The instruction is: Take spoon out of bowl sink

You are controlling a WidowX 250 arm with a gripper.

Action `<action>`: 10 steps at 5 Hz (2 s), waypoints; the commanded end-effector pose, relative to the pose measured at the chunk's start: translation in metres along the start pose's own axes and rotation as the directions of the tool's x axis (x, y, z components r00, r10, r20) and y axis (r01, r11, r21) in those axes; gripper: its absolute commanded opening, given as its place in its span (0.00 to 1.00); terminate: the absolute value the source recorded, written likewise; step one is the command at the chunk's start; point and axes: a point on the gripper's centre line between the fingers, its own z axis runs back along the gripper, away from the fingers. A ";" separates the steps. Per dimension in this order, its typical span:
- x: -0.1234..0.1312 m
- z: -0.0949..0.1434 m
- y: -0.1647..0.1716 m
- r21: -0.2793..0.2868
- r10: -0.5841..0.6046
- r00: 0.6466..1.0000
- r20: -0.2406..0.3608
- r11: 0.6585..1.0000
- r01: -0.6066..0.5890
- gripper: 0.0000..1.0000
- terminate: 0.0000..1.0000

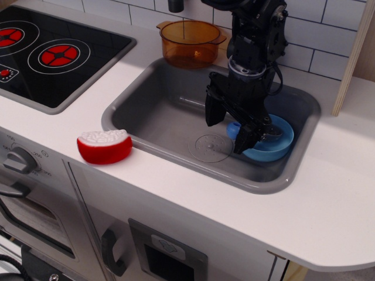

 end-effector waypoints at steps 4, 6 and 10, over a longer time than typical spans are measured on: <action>0.012 0.014 0.009 0.000 -0.025 0.999 0.048 1.000 0.025 0.00 0.00; 0.008 0.049 0.020 -0.018 0.016 0.985 0.175 1.000 -0.013 0.00 0.00; -0.045 0.055 0.070 0.022 -0.207 0.963 0.171 0.978 0.207 0.00 0.00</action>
